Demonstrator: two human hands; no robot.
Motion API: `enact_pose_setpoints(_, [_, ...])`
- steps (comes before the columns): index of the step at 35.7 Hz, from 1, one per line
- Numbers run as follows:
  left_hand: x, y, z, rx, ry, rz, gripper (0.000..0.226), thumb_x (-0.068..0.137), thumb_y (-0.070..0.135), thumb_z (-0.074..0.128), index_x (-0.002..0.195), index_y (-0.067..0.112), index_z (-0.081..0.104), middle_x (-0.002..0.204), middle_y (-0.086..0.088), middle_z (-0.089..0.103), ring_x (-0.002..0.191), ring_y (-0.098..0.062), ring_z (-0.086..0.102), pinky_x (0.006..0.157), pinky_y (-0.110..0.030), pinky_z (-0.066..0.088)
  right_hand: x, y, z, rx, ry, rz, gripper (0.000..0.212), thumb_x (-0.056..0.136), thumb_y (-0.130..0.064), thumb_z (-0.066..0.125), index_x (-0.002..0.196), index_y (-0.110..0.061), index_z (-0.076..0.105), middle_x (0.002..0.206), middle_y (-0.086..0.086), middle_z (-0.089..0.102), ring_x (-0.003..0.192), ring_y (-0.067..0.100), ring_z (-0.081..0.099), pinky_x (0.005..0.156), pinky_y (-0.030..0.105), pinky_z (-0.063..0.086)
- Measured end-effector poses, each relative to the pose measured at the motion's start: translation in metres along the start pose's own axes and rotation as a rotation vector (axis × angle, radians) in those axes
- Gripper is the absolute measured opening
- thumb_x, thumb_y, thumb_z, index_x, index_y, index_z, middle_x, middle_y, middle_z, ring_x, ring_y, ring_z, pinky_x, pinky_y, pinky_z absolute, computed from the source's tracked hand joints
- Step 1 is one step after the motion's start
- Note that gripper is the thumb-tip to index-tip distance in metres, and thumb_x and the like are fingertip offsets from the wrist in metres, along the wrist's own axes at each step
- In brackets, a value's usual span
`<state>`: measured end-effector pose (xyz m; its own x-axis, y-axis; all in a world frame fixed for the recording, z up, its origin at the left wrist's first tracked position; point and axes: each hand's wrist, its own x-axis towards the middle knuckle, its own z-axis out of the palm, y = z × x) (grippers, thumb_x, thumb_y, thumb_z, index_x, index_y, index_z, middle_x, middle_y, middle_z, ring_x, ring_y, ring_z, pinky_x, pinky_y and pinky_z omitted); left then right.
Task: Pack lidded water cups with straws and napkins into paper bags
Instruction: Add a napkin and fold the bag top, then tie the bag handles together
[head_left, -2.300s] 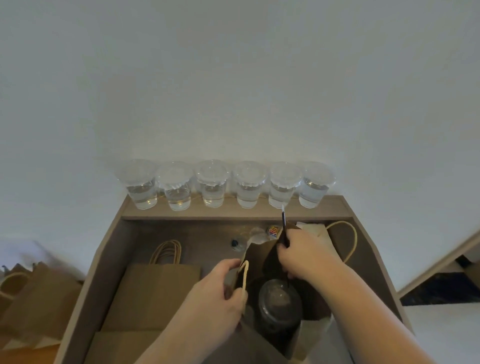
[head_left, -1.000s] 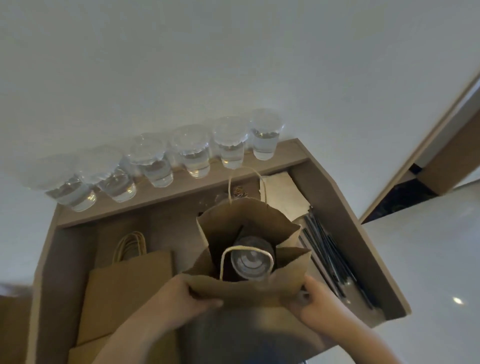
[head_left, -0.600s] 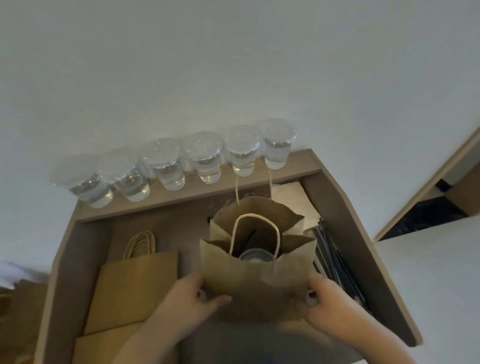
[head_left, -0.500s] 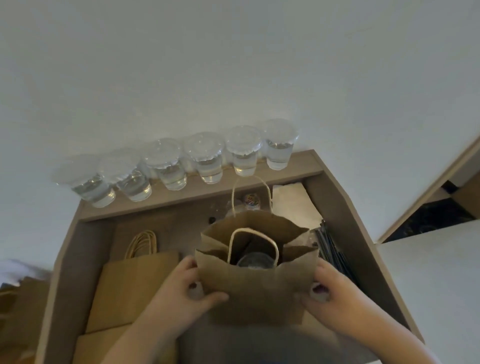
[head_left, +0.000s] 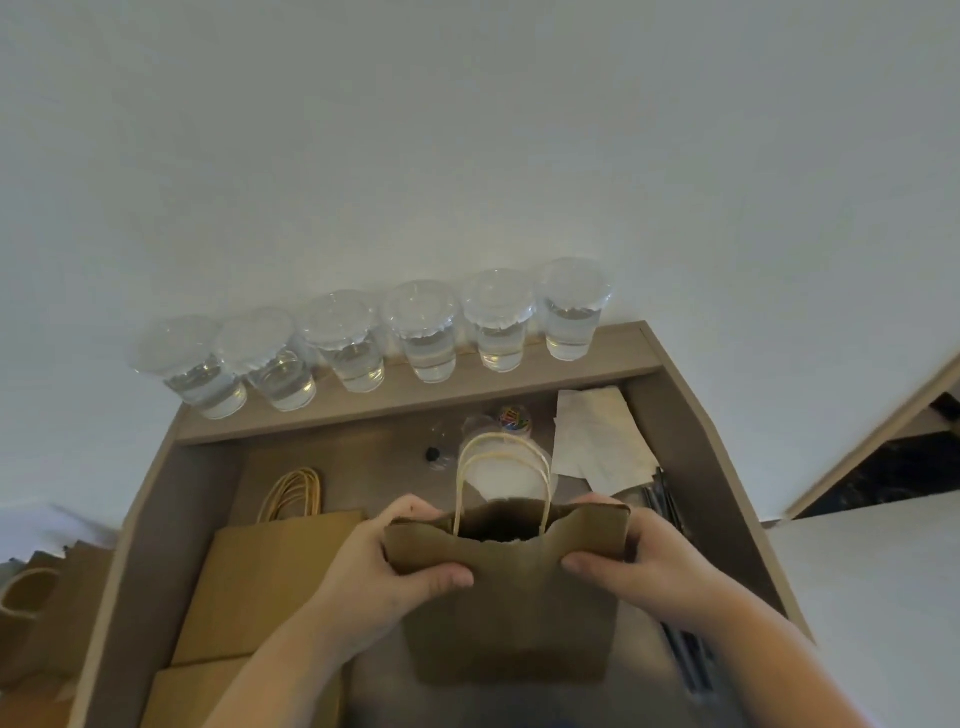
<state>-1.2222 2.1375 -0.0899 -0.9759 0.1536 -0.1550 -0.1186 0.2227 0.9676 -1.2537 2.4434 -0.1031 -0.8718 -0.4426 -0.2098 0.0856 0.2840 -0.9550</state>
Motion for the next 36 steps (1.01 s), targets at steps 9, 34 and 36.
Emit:
enact_pose_setpoints(9, [-0.002, 0.013, 0.007, 0.059, 0.165, 0.021, 0.021, 0.075, 0.024, 0.088, 0.086, 0.008, 0.084, 0.083, -0.012, 0.08, 0.081, -0.023, 0.074, 0.075, -0.032, 0.057, 0.009, -0.018, 0.003, -0.054, -0.044, 0.006, 0.017, 0.09, -0.034, 0.087, 0.106, -0.038, 0.083, 0.1, -0.008, 0.081, 0.097, 0.005, 0.075, 0.085, 0.022, 0.055])
enact_pose_setpoints(34, [-0.044, 0.029, -0.028, 0.314, 0.162, 0.039, 0.022, 0.075, 0.052, 0.077, 0.09, 0.036, 0.084, 0.085, 0.009, 0.079, 0.085, -0.008, 0.073, 0.072, -0.016, 0.054, 0.008, -0.019, 0.048, 0.125, 0.059, -0.092, 0.016, 0.086, -0.043, 0.08, 0.098, -0.035, 0.085, 0.095, -0.003, 0.083, 0.089, 0.009, 0.076, 0.079, 0.021, 0.056])
enact_pose_setpoints(36, [-0.046, 0.031, -0.029, 0.33, 0.178, 0.055, 0.018, 0.076, 0.05, 0.077, 0.089, 0.04, 0.083, 0.086, 0.012, 0.08, 0.086, -0.006, 0.073, 0.072, -0.014, 0.053, 0.009, -0.021, 0.049, 0.145, 0.05, -0.09, 0.015, 0.089, -0.039, 0.079, 0.099, -0.032, 0.086, 0.094, -0.001, 0.082, 0.088, 0.01, 0.075, 0.079, 0.024, 0.056])
